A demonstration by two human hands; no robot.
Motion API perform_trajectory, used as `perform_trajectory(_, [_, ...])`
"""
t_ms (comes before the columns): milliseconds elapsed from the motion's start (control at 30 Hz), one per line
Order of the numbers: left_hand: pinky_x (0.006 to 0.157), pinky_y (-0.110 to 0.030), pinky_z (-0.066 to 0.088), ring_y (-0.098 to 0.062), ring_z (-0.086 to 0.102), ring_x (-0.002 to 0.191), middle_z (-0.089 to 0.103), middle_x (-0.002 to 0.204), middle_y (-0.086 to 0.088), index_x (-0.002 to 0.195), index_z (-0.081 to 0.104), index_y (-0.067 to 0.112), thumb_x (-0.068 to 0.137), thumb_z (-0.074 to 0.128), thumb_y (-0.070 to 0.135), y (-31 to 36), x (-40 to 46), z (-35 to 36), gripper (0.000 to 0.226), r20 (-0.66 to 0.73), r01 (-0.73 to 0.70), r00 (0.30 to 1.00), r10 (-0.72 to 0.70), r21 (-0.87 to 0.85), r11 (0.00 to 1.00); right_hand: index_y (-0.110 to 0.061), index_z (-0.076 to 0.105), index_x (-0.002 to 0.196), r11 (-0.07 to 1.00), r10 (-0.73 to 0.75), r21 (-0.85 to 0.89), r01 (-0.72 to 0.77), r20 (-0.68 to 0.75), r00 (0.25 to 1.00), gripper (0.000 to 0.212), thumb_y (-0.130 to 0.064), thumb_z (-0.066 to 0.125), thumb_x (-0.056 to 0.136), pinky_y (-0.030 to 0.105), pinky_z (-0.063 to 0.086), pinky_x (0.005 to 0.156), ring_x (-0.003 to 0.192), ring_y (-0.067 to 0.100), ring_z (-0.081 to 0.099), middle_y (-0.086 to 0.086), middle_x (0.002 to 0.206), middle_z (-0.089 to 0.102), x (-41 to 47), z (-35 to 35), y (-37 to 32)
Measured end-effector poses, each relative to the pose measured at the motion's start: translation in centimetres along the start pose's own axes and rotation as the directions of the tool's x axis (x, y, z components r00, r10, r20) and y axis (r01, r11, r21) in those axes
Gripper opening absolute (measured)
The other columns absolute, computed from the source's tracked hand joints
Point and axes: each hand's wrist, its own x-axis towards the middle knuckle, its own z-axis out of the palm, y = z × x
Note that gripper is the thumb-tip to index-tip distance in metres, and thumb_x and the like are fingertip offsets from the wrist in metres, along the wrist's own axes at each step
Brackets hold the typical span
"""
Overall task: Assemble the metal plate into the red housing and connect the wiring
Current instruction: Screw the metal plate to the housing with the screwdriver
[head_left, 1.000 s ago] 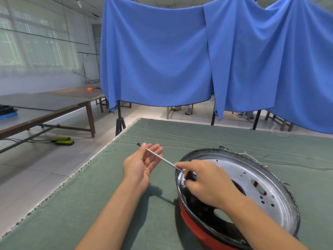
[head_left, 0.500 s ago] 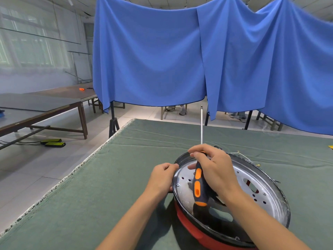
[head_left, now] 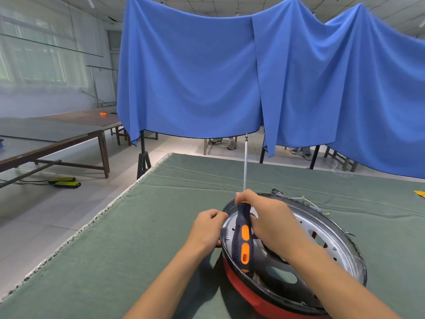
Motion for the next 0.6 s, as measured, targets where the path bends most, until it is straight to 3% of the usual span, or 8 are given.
perform_trajectory(200, [0.037,-0.015,0.030,-0.016,0.035,0.047,0.037,0.055,-0.006,0.063,0.041,0.010,0.089,0.048,0.009,-0.5,0.4,0.0,0.027,-0.025,0.024,0.999,-0.023,0.050,0.998,-0.027,0.057,0.110,0.980,-0.116,-0.162,0.115,0.005,0.993,0.027,-0.012,0.057,0.087,0.020,0.036,0.065,0.104,0.011,0.049,-0.009,0.100,0.060,0.2,0.1,0.7])
perform_trajectory(333, [0.046,-0.023,0.028,-0.020,0.031,0.053,0.033,0.054,-0.004,0.056,0.031,0.016,0.087,0.045,0.011,-0.4,0.6,0.2,0.034,-0.043,0.060,0.997,-0.056,0.100,0.993,-0.018,0.057,0.103,0.984,-0.123,-0.140,0.113,-0.065,0.990,0.023,-0.014,0.062,0.081,0.021,0.035,0.061,0.090,0.019,0.054,-0.001,0.087,0.059,0.1,-0.6,0.6])
perform_trajectory(400, [0.051,-0.025,0.034,-0.021,0.037,0.054,0.038,0.058,-0.004,0.061,0.035,0.015,0.087,0.042,0.012,-0.1,0.5,0.1,0.027,0.004,0.113,0.994,-0.113,0.067,0.991,-0.016,0.056,0.099,0.990,-0.109,-0.099,0.097,-0.121,0.987,0.021,-0.015,0.065,0.080,0.022,0.035,0.057,0.079,0.020,0.056,0.000,0.082,0.057,-0.1,-1.1,0.6])
perform_trajectory(467, [0.045,-0.020,0.040,-0.016,0.045,0.053,0.046,0.062,-0.001,0.069,0.043,0.014,0.086,0.042,0.012,0.5,0.0,-0.2,0.017,0.100,0.187,0.976,-0.192,0.053,0.981,-0.013,0.056,0.094,0.992,-0.104,-0.090,0.088,-0.183,0.978,0.019,-0.018,0.067,0.080,0.023,0.039,0.054,0.070,0.022,0.057,0.002,0.079,0.058,-0.3,-1.6,0.6])
perform_trajectory(600, [0.050,-0.018,0.040,-0.014,0.041,0.047,0.041,0.059,0.002,0.059,0.041,0.020,0.064,0.045,0.014,1.5,-1.2,-1.3,0.010,0.213,0.283,0.939,-0.271,-0.026,0.959,-0.008,0.057,0.085,0.990,-0.124,-0.106,0.096,-0.296,0.947,0.040,-0.048,0.064,0.081,0.031,0.053,0.054,0.066,0.022,0.060,0.005,0.075,0.061,-0.7,-2.8,0.2])
